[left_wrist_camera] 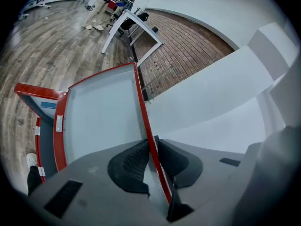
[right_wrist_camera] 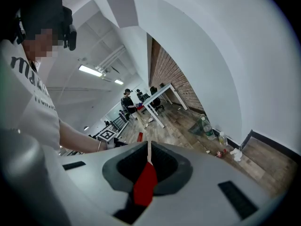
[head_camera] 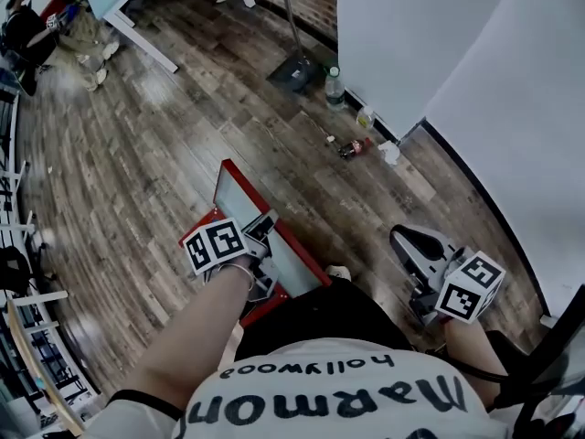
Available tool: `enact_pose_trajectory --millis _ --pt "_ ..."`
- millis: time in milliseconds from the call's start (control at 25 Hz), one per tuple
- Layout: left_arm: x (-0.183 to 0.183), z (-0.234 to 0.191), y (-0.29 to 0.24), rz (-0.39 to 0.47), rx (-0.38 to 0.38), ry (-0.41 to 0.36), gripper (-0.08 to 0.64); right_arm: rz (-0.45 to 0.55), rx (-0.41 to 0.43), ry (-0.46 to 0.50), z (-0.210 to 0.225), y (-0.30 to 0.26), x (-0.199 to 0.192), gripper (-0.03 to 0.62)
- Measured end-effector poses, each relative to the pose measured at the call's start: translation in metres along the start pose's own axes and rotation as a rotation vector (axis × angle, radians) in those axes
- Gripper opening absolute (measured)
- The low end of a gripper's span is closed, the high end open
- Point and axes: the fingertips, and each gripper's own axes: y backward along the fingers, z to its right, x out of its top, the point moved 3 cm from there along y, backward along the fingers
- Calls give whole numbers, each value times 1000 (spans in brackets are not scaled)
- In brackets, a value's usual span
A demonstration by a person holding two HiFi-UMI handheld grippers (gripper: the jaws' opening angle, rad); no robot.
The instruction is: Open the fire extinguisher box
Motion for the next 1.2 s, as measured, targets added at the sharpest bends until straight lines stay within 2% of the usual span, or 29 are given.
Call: enact_pose_trajectory --millis 640,1000,1200 --pt "-4 -5 -17 1 -2 10 61 -14 -6 -25 14 -2 -13 29" --pt "-6 -7 -25 22 27 42 63 -26 -13 -25 15 -2 -16 29" --pt "-4 -8 -30 16 36 28 63 -33 -22 -43 20 -1 -20 29"
